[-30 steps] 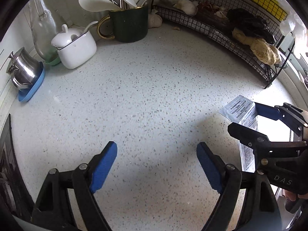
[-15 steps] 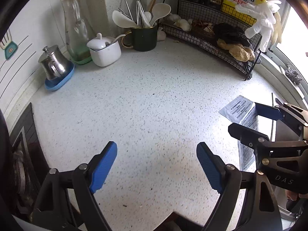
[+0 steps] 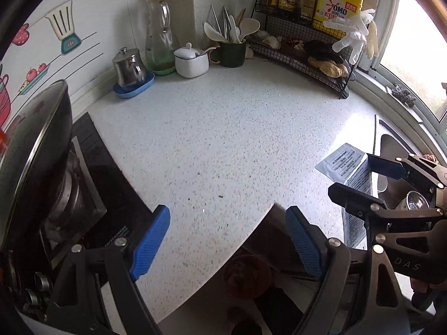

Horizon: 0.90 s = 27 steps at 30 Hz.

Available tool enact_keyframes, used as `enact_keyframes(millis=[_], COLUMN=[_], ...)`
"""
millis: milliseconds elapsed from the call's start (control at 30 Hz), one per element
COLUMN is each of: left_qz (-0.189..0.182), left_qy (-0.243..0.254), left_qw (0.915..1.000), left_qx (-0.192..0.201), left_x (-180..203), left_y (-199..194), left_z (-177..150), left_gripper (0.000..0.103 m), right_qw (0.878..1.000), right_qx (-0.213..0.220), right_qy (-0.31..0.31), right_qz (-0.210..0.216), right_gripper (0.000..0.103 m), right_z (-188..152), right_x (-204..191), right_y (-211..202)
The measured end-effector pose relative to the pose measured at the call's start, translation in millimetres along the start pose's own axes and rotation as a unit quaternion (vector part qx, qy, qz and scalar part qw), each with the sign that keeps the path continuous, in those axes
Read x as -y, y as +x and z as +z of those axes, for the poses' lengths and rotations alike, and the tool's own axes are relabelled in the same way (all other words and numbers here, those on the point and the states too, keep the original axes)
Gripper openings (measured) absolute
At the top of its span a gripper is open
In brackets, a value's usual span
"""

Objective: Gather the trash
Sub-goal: 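Lift the sachet with the right gripper and carry it toward the cabinet, then lower the sachet over the red bucket and open the right gripper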

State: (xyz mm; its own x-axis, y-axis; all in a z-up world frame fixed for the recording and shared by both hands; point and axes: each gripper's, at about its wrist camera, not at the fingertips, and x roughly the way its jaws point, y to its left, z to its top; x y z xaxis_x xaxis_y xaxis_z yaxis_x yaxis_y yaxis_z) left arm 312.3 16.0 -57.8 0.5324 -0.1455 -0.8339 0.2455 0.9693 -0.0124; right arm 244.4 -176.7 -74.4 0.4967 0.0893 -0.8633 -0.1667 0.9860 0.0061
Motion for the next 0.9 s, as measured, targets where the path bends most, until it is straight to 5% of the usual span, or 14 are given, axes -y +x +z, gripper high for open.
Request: enact_keyframes(millis=[333,900], left_qz=[-0.009,0.010], left_qy=[-0.030,-0.052], left_qw=[0.9985,0.9907], left_qx=[-0.044,-0.126], left_x=[-13,-3], left_y=[-14,59], left_z=[-92,-198], left_gripper=[0.083,0.083], right_qw=[0.999,0.990], right_qx=[-0.032,-0.133], right_qy=[-0.008,-0.017], right_qz=[0.006,0.035], right_gripper=[0.061,0.061], right_z=[-55,-150], right_x=[-46,-54], right_y=[-5,72])
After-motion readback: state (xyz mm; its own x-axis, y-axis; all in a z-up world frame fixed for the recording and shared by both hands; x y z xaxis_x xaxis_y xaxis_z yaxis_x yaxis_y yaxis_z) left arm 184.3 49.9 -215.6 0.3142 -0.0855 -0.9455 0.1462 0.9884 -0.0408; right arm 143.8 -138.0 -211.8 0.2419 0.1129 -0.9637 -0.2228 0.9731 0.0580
